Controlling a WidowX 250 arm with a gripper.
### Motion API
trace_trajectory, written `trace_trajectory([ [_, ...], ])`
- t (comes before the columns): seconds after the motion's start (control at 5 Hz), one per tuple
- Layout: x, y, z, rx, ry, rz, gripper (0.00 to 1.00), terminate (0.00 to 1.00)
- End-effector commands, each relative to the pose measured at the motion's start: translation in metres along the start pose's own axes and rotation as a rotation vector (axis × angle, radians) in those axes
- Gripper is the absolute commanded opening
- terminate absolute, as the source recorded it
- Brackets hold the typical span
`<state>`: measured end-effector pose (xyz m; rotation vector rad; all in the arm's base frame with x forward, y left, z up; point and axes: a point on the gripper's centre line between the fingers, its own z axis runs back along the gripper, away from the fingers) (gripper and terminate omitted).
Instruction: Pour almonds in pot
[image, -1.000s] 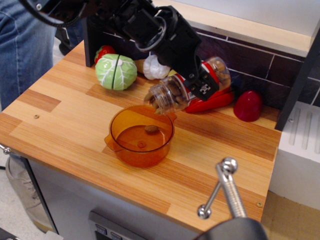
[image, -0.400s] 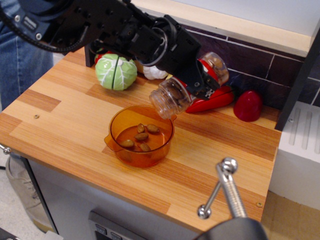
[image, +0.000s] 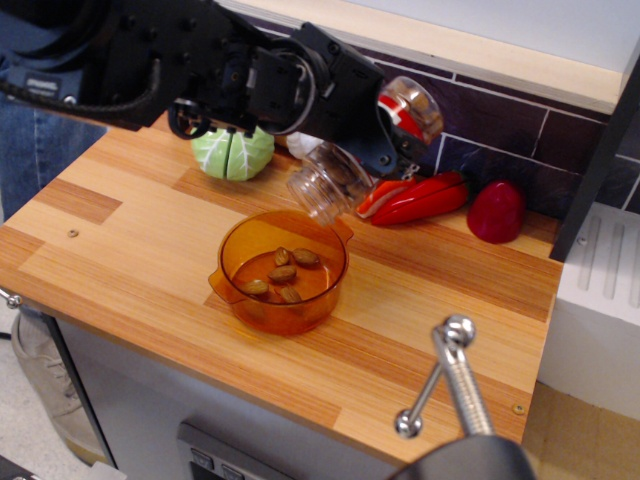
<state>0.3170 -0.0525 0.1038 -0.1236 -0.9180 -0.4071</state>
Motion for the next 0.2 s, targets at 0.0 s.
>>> trace_trajectory([
  [0.0, 0.0128, -0.0051, 0.0000, 0.015, -0.027, -0.025, 0.00, 1.00],
])
